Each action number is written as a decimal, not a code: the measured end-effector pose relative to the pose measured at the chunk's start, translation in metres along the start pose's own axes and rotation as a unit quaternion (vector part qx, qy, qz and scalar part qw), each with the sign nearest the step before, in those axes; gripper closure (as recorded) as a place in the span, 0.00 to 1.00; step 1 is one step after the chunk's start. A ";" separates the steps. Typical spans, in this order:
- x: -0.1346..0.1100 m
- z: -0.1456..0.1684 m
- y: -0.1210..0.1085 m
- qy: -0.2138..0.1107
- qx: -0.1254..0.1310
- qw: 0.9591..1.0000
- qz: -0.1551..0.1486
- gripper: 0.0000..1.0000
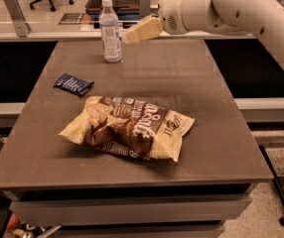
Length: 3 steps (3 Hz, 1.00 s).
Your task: Pick blue plastic bottle
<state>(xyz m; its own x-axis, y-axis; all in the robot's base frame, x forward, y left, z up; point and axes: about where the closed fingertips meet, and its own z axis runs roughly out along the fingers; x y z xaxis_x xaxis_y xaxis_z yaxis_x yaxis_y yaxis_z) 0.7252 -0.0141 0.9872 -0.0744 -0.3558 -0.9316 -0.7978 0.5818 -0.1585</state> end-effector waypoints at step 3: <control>0.005 0.101 -0.017 -0.047 -0.058 0.997 0.034 0.00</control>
Offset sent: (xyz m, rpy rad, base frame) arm 0.0894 0.0513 -0.0303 0.1475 0.0256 0.0886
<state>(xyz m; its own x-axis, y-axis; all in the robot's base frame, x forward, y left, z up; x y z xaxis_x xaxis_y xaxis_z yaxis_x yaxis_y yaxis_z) 0.7990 0.0481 0.9524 -0.0794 -0.2445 -0.9664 -0.8573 0.5113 -0.0590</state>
